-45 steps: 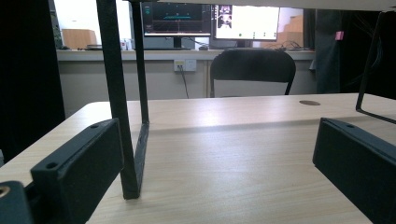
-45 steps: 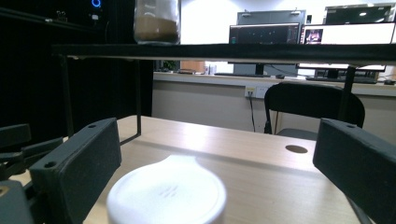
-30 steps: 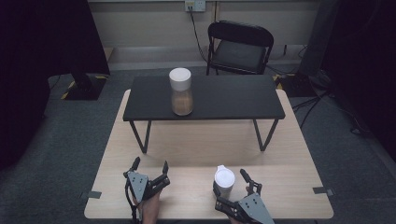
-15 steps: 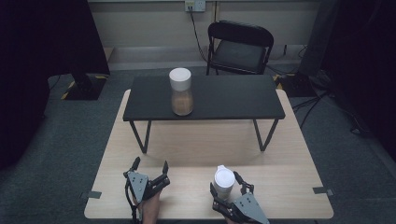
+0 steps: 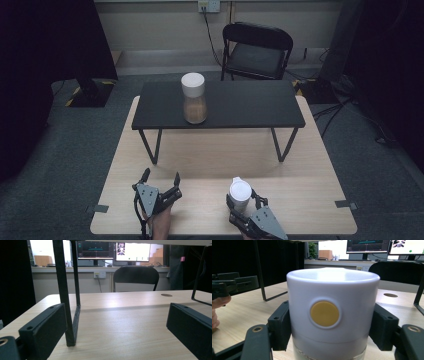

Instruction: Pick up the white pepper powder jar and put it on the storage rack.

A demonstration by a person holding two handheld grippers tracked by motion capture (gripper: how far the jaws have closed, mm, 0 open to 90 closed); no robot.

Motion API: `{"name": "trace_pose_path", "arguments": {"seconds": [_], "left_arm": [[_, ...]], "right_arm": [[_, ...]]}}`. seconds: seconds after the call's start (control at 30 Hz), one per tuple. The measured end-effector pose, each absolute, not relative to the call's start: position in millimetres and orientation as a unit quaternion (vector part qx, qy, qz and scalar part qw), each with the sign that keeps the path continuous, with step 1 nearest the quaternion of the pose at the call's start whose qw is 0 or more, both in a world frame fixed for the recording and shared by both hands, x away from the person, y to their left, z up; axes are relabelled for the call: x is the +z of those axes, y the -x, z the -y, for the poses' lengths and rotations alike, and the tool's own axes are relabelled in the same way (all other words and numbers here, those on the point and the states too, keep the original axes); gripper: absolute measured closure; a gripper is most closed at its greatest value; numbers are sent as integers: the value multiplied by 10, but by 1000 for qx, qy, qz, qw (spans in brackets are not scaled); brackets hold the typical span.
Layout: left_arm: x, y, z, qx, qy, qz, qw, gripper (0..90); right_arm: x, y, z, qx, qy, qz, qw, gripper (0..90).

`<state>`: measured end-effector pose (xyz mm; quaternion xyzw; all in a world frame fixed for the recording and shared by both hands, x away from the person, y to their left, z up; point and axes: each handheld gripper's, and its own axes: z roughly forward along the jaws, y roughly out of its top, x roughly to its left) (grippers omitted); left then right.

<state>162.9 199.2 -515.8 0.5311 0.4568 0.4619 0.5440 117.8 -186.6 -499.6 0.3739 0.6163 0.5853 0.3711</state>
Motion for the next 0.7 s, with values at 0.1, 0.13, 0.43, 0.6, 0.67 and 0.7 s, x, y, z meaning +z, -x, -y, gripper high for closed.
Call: {"name": "trace_pose_path", "arguments": {"seconds": [0.1, 0.13, 0.43, 0.6, 0.67, 0.7], "left_arm": [[-5158, -1629, -1991, 462, -531, -457, 544, 25], [-5158, -1629, -1991, 462, -531, -457, 544, 26], [-5158, -1630, -1991, 462, -531, -457, 544, 25], [-5159, -1630, -1991, 462, -531, -457, 544, 25], [-5158, -1630, -1991, 462, -531, -457, 544, 25], [-5158, -1630, -1991, 462, -531, -457, 544, 25]], "right_arm": [[-4998, -1176, 1867, 586, -374, -616, 371, 298], [-4997, -1176, 1865, 586, -374, -616, 371, 298], [-4939, -1185, 1869, 579, -375, -623, 367, 301], [-4903, -1185, 1863, 576, -378, -625, 366, 301], [-4896, -1183, 1873, 580, -381, -622, 364, 301], [-4887, -1182, 1878, 581, -382, -621, 363, 301]]}}
